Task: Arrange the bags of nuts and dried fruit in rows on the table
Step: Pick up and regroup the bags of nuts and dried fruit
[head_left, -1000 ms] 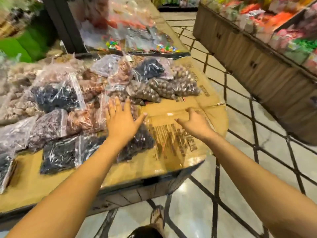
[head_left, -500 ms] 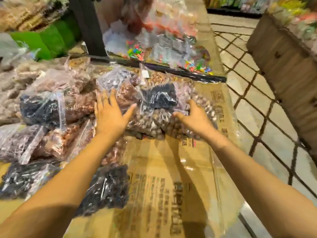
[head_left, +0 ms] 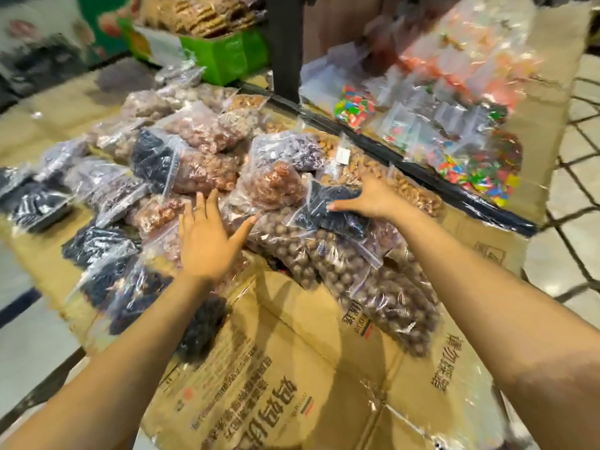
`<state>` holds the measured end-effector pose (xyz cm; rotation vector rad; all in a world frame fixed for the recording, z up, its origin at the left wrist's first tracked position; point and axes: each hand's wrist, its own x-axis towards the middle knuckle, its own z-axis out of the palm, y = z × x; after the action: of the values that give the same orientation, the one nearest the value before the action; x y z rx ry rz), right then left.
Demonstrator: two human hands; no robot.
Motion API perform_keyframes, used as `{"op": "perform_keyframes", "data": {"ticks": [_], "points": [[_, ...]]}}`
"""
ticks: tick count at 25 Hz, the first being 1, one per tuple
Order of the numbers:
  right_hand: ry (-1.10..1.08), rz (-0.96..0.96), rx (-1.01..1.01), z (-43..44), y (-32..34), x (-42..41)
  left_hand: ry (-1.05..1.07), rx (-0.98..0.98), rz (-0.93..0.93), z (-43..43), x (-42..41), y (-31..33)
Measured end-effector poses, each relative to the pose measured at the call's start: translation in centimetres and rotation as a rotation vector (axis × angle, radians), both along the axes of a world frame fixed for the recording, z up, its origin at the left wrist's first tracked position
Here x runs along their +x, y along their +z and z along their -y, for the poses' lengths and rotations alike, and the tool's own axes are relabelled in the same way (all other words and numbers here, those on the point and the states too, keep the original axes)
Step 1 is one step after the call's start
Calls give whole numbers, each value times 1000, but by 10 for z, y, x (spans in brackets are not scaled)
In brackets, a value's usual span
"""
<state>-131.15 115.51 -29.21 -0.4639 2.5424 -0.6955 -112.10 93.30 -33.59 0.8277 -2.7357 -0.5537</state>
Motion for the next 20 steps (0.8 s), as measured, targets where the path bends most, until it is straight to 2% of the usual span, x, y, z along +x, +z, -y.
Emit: {"op": "perform_keyframes", "data": {"ticks": [3, 7, 9, 11, 14, 17, 20], "points": [[90, 4, 190, 5, -5, -2, 53, -27, 51, -1, 16, 1], [15, -294, 308, 7, -15, 21, 30, -4, 39, 0, 27, 0], [-83, -345, 286, 5, -21, 36, 32, 22, 26, 5, 37, -1], [-244, -268, 198, -3, -20, 53, 38, 33, 32, 13, 52, -2], [-464, -149, -112, -11, -20, 86, 36, -5, -13, 30, 80, -2], [-293, -130, -392, 5, -24, 136, 68, 14, -73, 56, 102, -3], [-27, -9, -383, 45, -28, 184, 83, 46, -82, 94, 115, -7]]}}
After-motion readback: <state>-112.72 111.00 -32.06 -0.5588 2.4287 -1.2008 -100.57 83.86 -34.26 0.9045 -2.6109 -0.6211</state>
